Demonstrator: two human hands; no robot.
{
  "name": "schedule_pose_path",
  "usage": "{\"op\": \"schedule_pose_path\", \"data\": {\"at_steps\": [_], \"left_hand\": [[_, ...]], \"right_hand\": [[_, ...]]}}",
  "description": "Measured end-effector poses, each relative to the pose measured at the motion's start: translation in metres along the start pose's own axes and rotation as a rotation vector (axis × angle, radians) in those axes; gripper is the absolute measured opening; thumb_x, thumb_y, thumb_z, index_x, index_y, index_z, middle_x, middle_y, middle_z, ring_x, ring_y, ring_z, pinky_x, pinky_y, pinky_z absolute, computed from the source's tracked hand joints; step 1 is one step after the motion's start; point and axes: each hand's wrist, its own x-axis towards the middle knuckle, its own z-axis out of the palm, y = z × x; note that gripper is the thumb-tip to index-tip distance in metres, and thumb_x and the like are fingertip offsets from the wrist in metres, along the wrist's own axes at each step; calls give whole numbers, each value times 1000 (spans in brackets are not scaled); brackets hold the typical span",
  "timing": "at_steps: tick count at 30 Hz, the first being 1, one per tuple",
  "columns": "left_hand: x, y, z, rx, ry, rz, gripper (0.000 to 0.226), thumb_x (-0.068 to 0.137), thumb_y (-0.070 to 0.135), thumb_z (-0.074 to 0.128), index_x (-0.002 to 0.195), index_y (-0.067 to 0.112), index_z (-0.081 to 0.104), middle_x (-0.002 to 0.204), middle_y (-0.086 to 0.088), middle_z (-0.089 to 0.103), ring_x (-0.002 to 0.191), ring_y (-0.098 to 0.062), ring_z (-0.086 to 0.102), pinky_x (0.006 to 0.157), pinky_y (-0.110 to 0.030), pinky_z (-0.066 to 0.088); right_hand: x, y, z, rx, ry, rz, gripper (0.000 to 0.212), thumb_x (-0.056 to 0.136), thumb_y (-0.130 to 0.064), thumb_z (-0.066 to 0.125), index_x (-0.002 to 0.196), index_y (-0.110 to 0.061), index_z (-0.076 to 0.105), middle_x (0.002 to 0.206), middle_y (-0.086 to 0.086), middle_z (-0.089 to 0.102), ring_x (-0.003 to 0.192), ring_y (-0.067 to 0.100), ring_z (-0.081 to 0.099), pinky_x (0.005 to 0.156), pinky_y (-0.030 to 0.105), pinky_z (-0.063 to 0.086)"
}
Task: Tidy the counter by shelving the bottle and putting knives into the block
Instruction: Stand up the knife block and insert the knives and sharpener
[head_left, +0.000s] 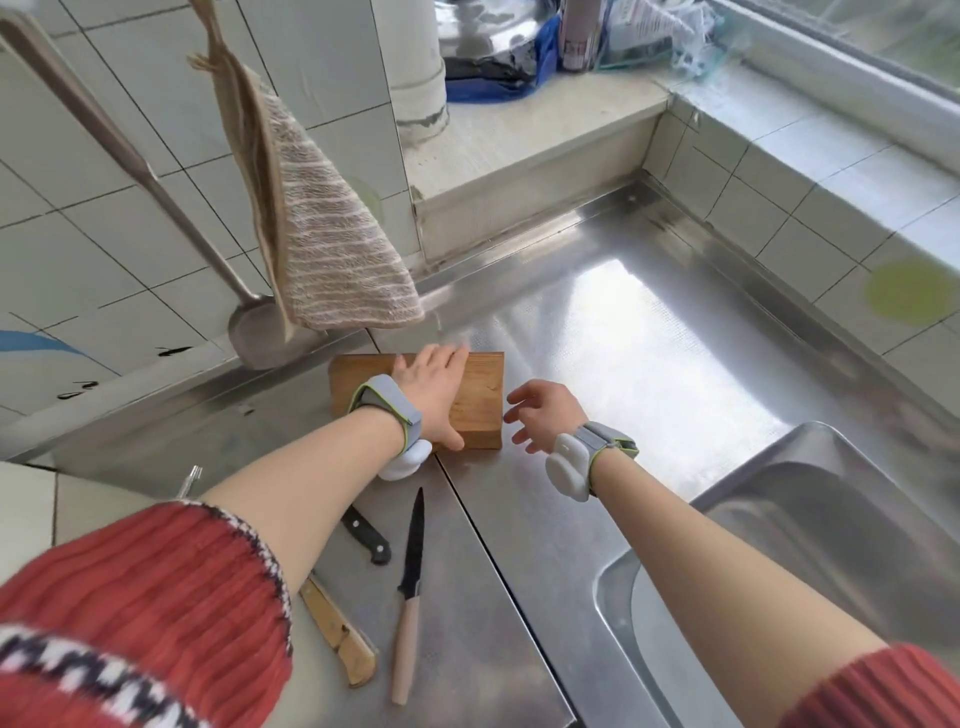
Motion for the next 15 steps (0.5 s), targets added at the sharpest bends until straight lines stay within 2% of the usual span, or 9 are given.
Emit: {"op": "schedule_pose_path", "data": {"at_steps": [4,9,12,14,15], "left_hand": [[2,4,-3,-70,-24,-26,122,64,33,83,150,11,0,154,-6,18,142,-28,17,108,-63,27],[-7,5,-7,-83,8,0,118,57,28,85,147,10,11,147,-6,26,135,-29,24,102,-58,37],[-16,-6,-14,-192,102,-7,118,52,29,86,145,10,16,141,-7,30,130,-32,28,100,-48,43],[-22,-14,-21,-303,156,-5,116,50,30,85,144,11,19,139,-7,32,129,-33,30,100,-39,43],[-28,-19,-24,-357,187,-11,114,50,29,84,143,12,21,138,-7,33,128,-32,32,99,-36,42]], "right_hand": [[-1,5,1,29,1,-8,40,86,9,33,115,-4,58,104,14,71,74,30,65,73,45,57],[-5,3,1,38,10,-22,38,86,9,34,110,-6,59,99,12,69,75,30,64,73,46,56],[-9,-1,2,22,91,-82,28,88,-2,41,108,-8,60,101,9,65,81,31,66,78,47,56],[-13,-7,0,7,152,-111,27,90,-15,46,114,-9,57,108,13,66,91,33,67,84,49,54],[-16,-11,0,16,155,-125,29,91,-21,46,116,-10,55,108,14,66,90,33,67,82,49,55]]}}
